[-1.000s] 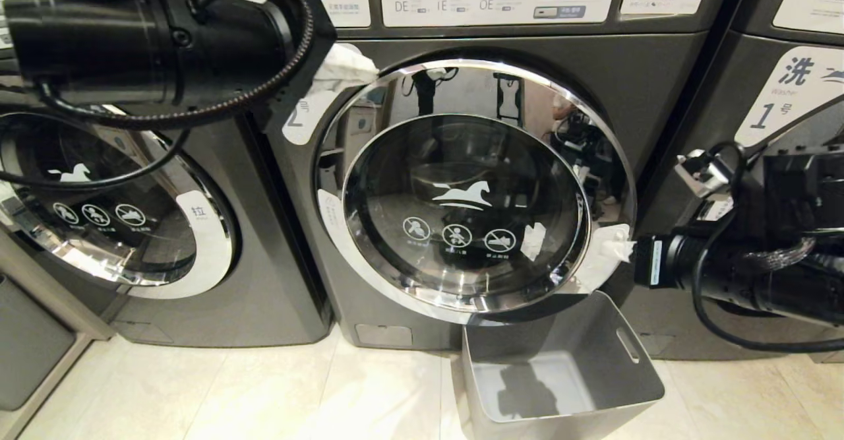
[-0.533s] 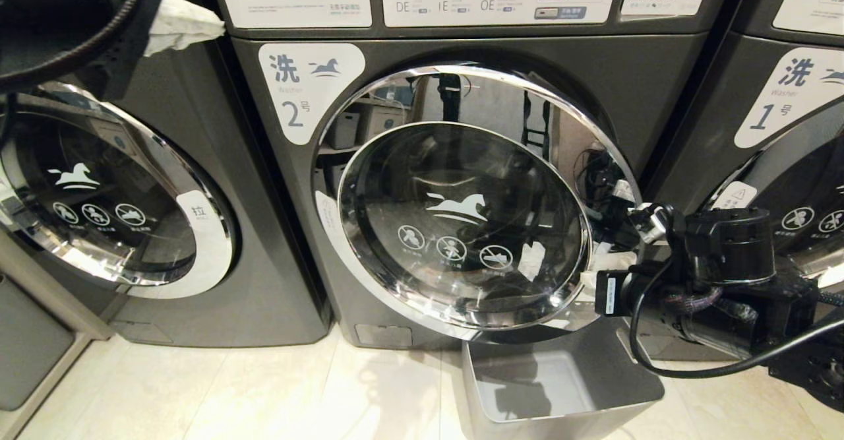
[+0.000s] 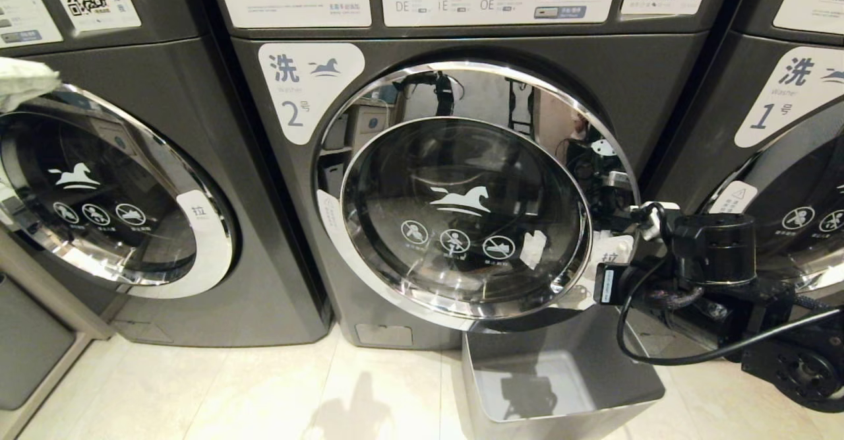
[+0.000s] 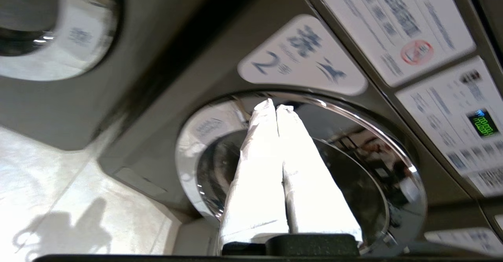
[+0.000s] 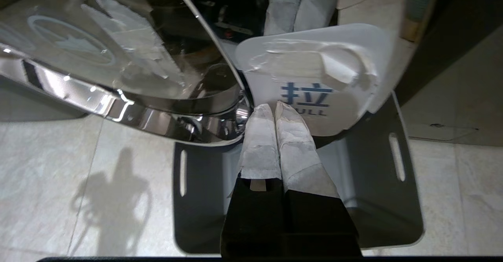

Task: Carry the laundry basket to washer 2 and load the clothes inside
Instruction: Press the washing machine door tightly with the right hand

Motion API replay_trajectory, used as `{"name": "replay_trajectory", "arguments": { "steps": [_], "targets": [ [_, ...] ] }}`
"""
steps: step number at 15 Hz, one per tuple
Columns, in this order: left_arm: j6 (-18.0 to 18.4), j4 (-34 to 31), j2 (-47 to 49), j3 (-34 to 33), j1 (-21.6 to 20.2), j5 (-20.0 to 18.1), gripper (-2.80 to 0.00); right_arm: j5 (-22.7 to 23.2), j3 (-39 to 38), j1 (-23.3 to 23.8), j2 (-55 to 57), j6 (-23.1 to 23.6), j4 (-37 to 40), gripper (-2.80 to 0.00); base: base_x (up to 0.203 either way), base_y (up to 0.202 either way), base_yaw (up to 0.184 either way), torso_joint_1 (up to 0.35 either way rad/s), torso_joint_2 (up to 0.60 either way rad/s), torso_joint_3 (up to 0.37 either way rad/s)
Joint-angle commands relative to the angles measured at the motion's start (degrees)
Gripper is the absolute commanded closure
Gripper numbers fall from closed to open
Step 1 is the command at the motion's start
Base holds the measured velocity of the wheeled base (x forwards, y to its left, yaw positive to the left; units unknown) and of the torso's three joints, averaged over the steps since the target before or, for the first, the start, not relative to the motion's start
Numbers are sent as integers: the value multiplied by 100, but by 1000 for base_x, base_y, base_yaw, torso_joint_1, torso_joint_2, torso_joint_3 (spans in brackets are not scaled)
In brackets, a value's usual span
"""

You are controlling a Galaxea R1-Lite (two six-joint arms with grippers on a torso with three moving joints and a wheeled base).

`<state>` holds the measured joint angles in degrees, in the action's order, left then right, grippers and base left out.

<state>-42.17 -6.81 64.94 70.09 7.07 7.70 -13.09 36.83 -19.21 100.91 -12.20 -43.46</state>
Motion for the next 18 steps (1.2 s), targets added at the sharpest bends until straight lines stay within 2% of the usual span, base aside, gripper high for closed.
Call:
{"name": "replay_trajectory", "arguments": {
  "steps": [1,4,7,10,12,14,16,18],
  "targets": [
    [-88,3,-422,-443,-271,204,0,-103,61,66,150,26,-114,0,0,0,0,0,0,0],
    [-188,4,-511,-741,-277,509,0,-202,131,405,335,230,-394,0,0,0,0,0,0,0],
    [-44,42,-810,-1064,-247,491,0,-202,139,634,736,396,-1097,0,0,0,0,0,0,0],
    [153,774,-1011,-1797,-242,527,0,-195,217,771,1170,559,-1788,0,0,0,0,0,0,0],
    [153,916,-1238,-2103,-298,733,0,-196,483,788,1500,570,-2099,0,0,0,0,0,0,0],
    [162,868,-1537,-2301,-584,834,0,-202,725,812,1767,565,-2318,0,0,0,0,0,0,0],
    [165,489,-1810,-2315,-830,831,0,-214,1052,823,2038,563,-2421,0,0,0,0,0,0,0],
    [170,144,-2179,-2352,-900,836,0,-272,1427,879,2286,595,-2445,0,0,0,0,0,0,0]
  ]
}}
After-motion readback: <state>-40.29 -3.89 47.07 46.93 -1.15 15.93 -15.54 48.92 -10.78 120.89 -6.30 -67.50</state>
